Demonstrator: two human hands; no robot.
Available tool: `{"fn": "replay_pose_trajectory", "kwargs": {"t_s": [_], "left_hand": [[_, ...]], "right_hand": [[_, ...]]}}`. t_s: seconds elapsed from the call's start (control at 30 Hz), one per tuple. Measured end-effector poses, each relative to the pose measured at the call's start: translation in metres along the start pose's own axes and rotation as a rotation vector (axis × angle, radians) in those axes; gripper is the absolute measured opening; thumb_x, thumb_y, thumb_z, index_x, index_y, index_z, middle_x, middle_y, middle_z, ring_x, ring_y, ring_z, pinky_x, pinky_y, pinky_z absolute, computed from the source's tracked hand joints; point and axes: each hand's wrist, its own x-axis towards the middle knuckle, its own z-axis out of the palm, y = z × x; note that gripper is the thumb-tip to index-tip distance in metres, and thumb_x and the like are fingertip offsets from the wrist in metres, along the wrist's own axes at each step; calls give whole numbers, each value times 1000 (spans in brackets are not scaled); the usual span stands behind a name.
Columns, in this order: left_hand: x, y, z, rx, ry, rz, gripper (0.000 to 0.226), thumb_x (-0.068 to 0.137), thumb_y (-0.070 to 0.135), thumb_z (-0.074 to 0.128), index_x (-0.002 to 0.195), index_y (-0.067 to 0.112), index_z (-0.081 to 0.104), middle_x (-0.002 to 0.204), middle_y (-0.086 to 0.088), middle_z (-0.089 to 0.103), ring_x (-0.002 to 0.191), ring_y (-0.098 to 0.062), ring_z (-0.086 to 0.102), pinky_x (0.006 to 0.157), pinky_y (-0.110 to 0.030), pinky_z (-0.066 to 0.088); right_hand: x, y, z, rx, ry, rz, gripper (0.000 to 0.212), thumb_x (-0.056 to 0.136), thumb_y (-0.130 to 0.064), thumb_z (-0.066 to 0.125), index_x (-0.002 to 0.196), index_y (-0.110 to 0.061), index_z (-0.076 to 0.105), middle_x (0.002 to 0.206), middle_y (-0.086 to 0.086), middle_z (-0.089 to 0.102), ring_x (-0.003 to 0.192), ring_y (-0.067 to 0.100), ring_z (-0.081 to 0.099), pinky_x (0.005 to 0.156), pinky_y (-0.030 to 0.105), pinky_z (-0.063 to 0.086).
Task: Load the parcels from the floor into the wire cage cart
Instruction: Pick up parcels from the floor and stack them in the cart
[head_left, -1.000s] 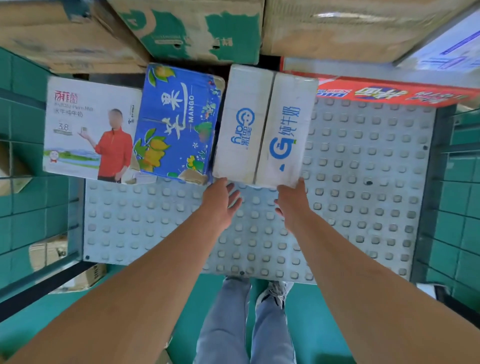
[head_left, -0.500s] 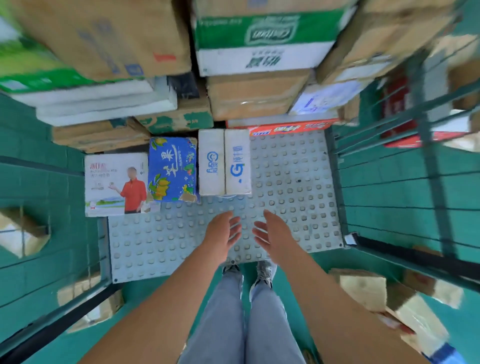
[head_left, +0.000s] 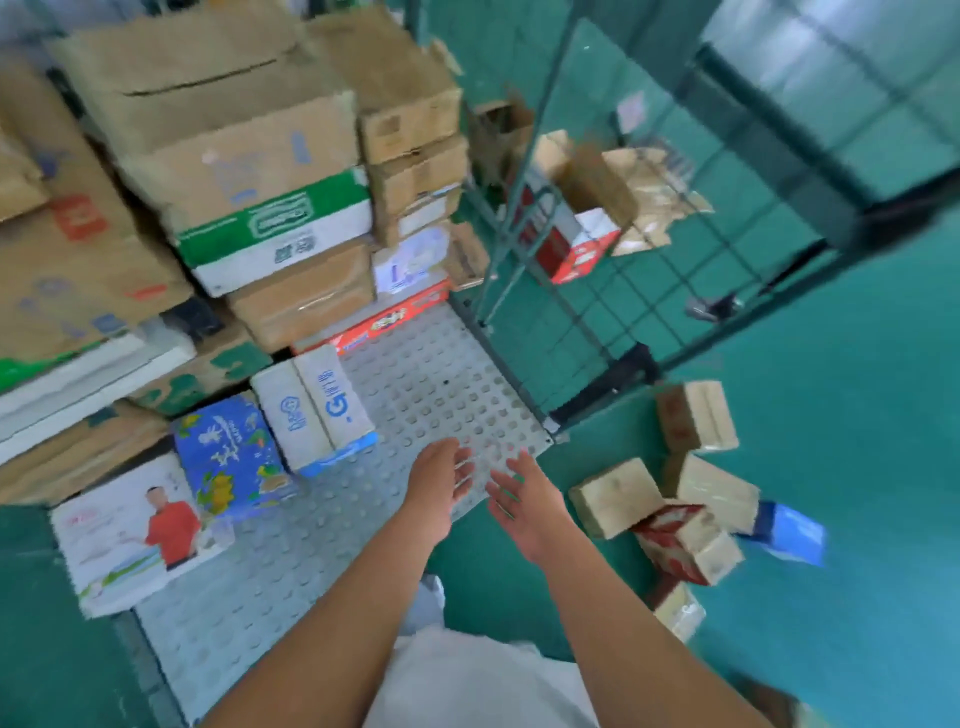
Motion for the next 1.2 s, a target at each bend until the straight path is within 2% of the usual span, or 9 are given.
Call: {"fn": "replay_pose_trajectory", "kwargs": {"t_s": [0.13, 0.23, 0.33, 0.43, 0.53, 0.77, 0.87, 1.03, 1.2], "left_hand": [[-30, -42, 54, 176, -109, 27, 12, 105, 20, 52, 104, 18, 64, 105, -3, 70, 95, -18, 66, 95, -39, 54], [-58, -91, 78, 276, -168, 23, 17, 106, 24, 52, 116, 17, 64, 110, -2, 71, 98, -17, 67, 87, -33, 57], [-91, -147, 96, 398, -237, -13, 14, 106, 25, 54, 116, 20, 63, 109, -1, 72, 97, -17, 68, 81, -31, 56], [-116, -191, 114, 535, -276, -22, 12, 106, 27, 56, 113, 22, 64, 110, 0, 73, 101, -17, 70, 83, -32, 57], [-131, -219, 138, 621, -330, 19, 13, 105, 28, 57, 113, 22, 65, 109, 2, 74, 98, -15, 70, 81, -31, 57], [-153, -266, 195, 800, -433, 39, 13, 105, 29, 55, 108, 21, 65, 107, -1, 72, 91, -14, 68, 74, -30, 53], [-149, -277, 217, 854, -441, 22, 15, 105, 27, 55, 113, 18, 65, 106, -2, 71, 92, -15, 68, 77, -31, 55], [-127, -294, 265, 927, -447, -29, 17, 105, 25, 58, 116, 16, 66, 110, -3, 72, 95, -18, 67, 93, -38, 56], [-84, -289, 341, 1012, -474, -75, 18, 105, 28, 58, 117, 18, 67, 111, -3, 73, 97, -18, 68, 88, -35, 56]], "right_hand": [[-27, -3, -77, 162, 52, -82, 39, 103, -45, 56, 126, -14, 62, 116, 7, 70, 98, 21, 66, 76, 31, 56], [-46, 14, -137, 273, 83, -117, 40, 104, -47, 54, 125, -14, 61, 117, 6, 69, 103, 22, 66, 77, 32, 55], [-66, 44, -200, 376, 140, -142, 41, 103, -46, 55, 124, -12, 64, 116, 7, 71, 100, 22, 67, 80, 32, 55], [-85, 69, -258, 463, 225, -164, 39, 102, -46, 56, 119, -12, 65, 112, 8, 72, 96, 23, 67, 83, 34, 55], [-100, 82, -303, 570, 270, -204, 38, 103, -47, 55, 117, -13, 64, 104, 6, 71, 89, 20, 65, 79, 33, 54], [-117, 94, -374, 812, 365, -226, 35, 102, -45, 59, 110, -12, 66, 96, 5, 71, 82, 18, 67, 76, 30, 55], [-117, 88, -394, 869, 403, -224, 34, 102, -44, 58, 106, -11, 66, 93, 4, 70, 79, 17, 66, 73, 29, 55], [-96, 69, -422, 948, 473, -176, 36, 101, -46, 58, 109, -13, 67, 96, 3, 72, 80, 16, 67, 71, 28, 55], [-64, 15, -444, 1026, 537, -137, 34, 102, -45, 57, 110, -13, 66, 98, 3, 72, 81, 15, 66, 72, 27, 55]]}}
